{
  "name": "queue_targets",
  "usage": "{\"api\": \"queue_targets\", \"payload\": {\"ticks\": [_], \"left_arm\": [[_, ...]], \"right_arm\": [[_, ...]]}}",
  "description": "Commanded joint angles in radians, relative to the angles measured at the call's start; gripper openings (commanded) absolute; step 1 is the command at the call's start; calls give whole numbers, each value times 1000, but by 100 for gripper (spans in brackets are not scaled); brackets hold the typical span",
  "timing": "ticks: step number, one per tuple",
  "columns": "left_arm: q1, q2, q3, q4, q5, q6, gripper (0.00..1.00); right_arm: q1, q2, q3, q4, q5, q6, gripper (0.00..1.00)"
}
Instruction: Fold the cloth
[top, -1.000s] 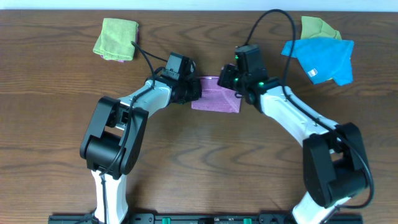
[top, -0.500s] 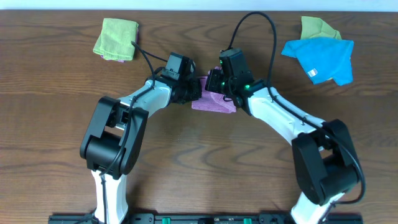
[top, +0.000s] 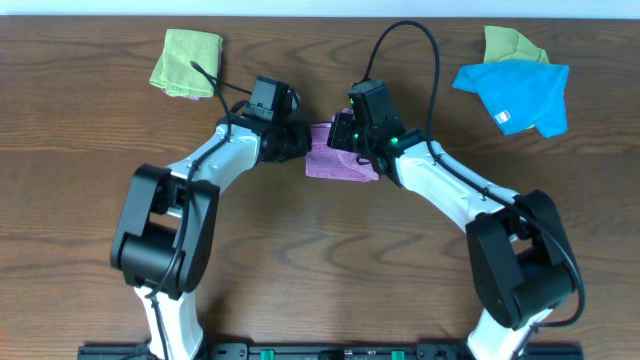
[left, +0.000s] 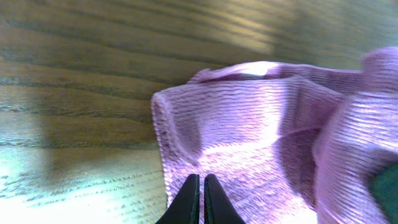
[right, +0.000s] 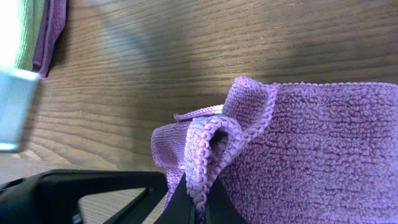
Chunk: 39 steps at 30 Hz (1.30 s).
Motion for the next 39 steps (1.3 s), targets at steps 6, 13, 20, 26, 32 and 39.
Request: {"api": "queue_targets", "payload": {"ticks": [6,13,20,26,32,39], "left_arm": [[19,-114,14,-53,-97,92,6],[101,-179,14,-98,-140,134,6],[140,-198,14,-132,-137,135,6],[140,-198,14,-131,-140,135,6],[154,-198,14,-132,-140,134,6],[197,-214,14,-140,-130,134,6]], "right_arm": [[48,37,21,36,13,10,1],[74,75,21,45,13,22,1],[81,81,21,74,2,21,31],[81,81,24,135,-146,21,90],[80,68,26,164,-207,37,99],[59,6,26,163,-191,36,99]]}}
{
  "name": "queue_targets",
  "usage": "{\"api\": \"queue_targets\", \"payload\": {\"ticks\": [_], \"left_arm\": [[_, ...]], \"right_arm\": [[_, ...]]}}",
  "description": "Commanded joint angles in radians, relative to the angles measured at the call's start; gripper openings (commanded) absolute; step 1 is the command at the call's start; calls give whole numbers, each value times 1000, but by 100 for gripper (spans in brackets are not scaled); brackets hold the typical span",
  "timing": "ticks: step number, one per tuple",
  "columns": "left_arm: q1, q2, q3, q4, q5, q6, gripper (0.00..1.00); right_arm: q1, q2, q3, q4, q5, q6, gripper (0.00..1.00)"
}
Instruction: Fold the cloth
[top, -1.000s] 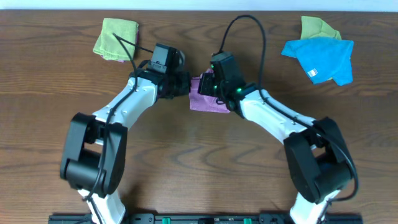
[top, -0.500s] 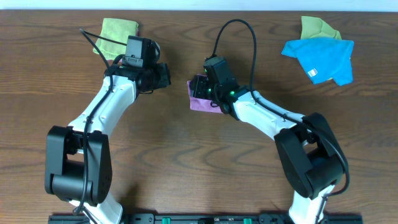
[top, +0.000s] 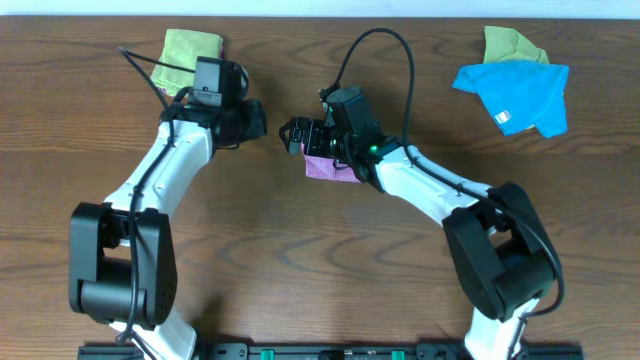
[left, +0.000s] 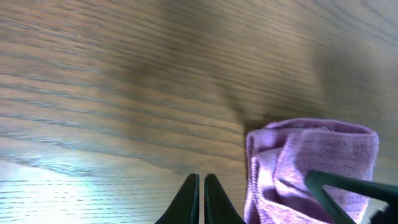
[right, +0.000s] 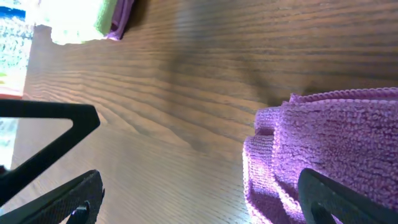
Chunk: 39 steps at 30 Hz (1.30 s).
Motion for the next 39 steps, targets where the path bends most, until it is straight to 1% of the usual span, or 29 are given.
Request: {"api": "queue_targets", "payload": {"ticks": [1,8,12,13,15,21,24,27,32,39], "left_arm": [[20,-35,14,-14,0,20,6],[25,-49,14,-51,0,21,6],[25,-54,14,-62,1,20,6],[25,-55,14,-62,2,20,9],[25,-57,14,-62,17,21,18],[26,-62,14,-63,53,19,33],[26,-62,14,-63,53,19,41],[30,-62,14,-66,53,19,45],[51,-62,14,-70,80,19,44],[110,-64,14,-70,109,17,45]], "right_arm": [[-18,-66,18,3,1,8,99],[-66,-135,18,-28,25,1,99],[-93,-147,18,-146,51,1,99],[-97,-146,18,-181,52,1,99],[-97,-144,18,-241,52,-11,99],[-68,-103,16,-309,45,-18,99],[-52,-79,15,-306,45,-17,99],[-35,-55,15,-291,45,-17,99],[-10,-19,15,-280,36,-17,99],[46,-16,16,-185,-31,-17,99]]}}
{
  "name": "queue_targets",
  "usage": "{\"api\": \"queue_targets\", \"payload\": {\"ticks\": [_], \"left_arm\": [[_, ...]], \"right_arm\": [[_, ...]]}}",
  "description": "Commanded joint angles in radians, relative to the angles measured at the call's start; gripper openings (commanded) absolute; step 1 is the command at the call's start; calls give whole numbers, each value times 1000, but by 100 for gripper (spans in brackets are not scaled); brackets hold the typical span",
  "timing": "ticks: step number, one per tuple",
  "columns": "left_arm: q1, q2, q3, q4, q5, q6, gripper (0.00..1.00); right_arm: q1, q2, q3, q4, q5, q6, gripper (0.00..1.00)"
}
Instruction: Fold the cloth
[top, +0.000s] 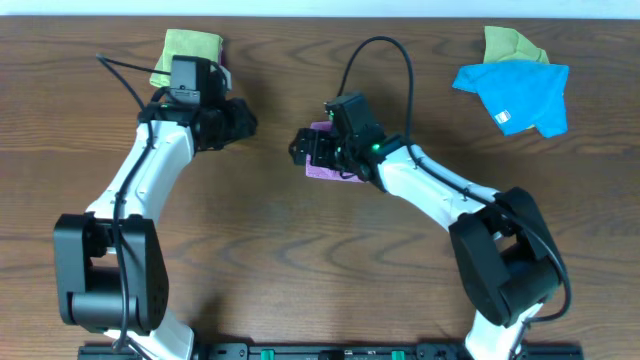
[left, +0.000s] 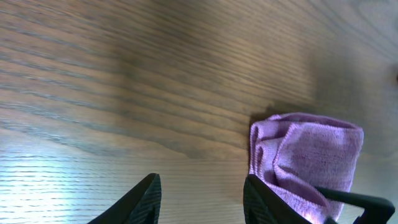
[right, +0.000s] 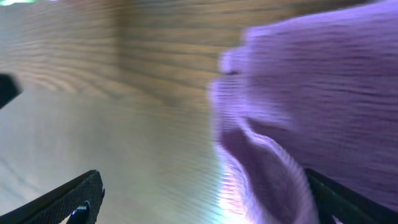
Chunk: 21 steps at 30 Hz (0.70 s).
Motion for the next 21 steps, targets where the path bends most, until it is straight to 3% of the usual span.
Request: {"api": "queue_targets", "payload": {"ticks": [1,10,14,19,21], "left_arm": [[32,-29,13,-4,29,11,45],[80,-29,13,-9,68,11,47],[84,-29,13,-19,71,11,77],[84,-29,13,-34,95,14,77],[84,-31,13,-34,106,14,80]], "right_arm": [[40,8,7,8,-35,-11,99],[89,8,7,8,-34,-11,99],[67,-4,8,19,-30,-12,99],[5,-50,9,33,-3,-31,99],[-22,-71,9,34,-5,-40,99]]}}
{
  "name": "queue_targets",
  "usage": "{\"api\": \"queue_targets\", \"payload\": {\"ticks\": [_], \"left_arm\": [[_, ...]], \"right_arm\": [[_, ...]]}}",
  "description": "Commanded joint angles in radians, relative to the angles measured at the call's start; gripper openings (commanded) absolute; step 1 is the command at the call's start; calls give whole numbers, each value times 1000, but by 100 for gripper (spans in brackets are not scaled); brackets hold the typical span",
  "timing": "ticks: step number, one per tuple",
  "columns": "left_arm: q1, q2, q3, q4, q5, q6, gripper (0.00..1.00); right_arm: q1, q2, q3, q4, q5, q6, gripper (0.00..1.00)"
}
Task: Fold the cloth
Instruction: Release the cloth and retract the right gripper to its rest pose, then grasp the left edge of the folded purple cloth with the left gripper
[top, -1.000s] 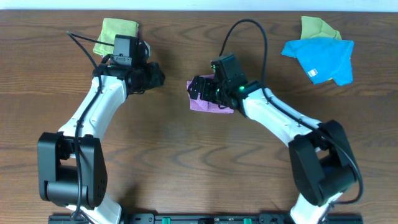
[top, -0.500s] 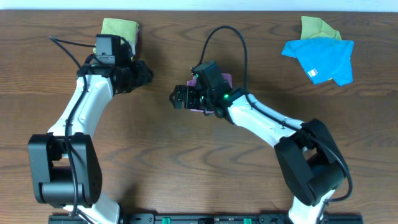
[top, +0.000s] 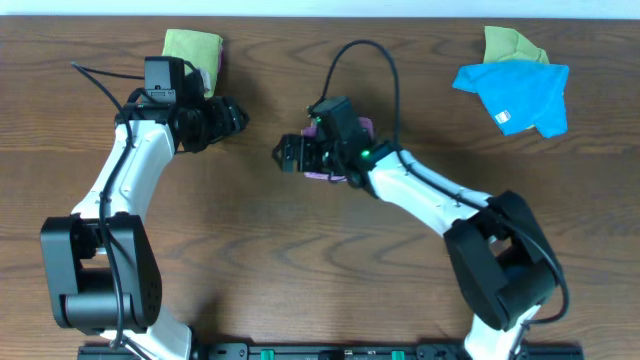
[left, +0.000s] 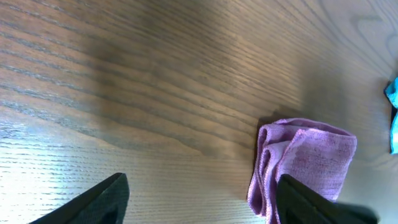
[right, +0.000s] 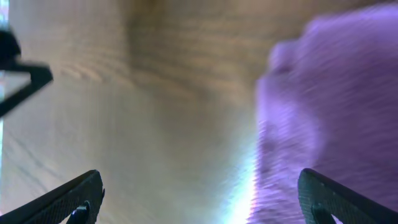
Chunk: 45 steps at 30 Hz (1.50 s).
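The purple cloth (top: 322, 176) lies folded small at the table's middle, mostly hidden under my right wrist in the overhead view. My right gripper (top: 290, 155) hangs open at the cloth's left edge. The right wrist view is blurred: purple cloth (right: 336, 106) fills its right side, and the open right gripper (right: 199, 199) holds nothing. My left gripper (top: 225, 118) stands open well to the left, apart from the cloth. In the left wrist view the folded cloth (left: 305, 158) lies ahead at the right, and the left gripper (left: 202, 208) is wide open over bare wood.
A folded green cloth (top: 190, 48) lies at the back left, close behind my left wrist. A blue cloth (top: 520, 92) and another green one (top: 510, 42) lie at the back right. The table is dark wood.
My left gripper has opened wider and drawn a little further left. My right gripper, still open, now sits further left, over the cloth's left edge.
Both grippers were shut on the purple cloth at the table's middle. Then the left was off it, shut, over to the left, and the right stood open over the folded cloth. The left then stood open. Now both are open and the cloth lies folded.
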Motion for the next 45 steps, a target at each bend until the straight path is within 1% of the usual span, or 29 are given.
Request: {"api": "queue_targets", "payload": {"ticks": [1,3,5,6,7,11,16,20,23,25,27,31,36,40,45], "left_arm": [[6,-32,14,-3,39,14,84],[6,-35,14,-3,50,13,89],[6,-38,14,-5,61,13,96],[6,-38,14,-6,68,13,98],[6,-39,14,-9,81,13,95],[6,-38,14,-24,126,13,95],[6,-38,14,-51,222,10,95],[-3,-38,13,-86,249,10,95],[-23,-38,11,-98,249,10,95],[-43,-38,11,-98,247,10,95],[-70,-38,11,-93,244,10,95],[-129,-37,5,-84,194,-23,95],[-152,-20,-20,-81,193,-52,95],[-154,13,-72,-33,244,-81,95],[-156,55,-138,56,312,-143,95]], "right_arm": [[-51,-69,9,5,16,-32,99],[-71,-89,9,5,3,-45,99],[-88,-121,9,10,-23,-84,99],[-93,-140,9,9,-25,-105,99],[-100,-166,9,5,-24,-146,99],[-142,-273,9,-79,-18,-266,99],[-235,-450,9,-315,9,-451,99],[-300,-569,8,-524,69,-536,99],[-331,-637,7,-678,136,-571,99],[-338,-671,-2,-770,195,-570,99],[-338,-706,-32,-824,234,-570,99],[-338,-819,-184,-833,261,-518,99],[-338,-1002,-358,-837,259,-433,99],[-338,-1175,-453,-887,260,-381,99],[-337,-1356,-506,-902,251,-238,99]]}}
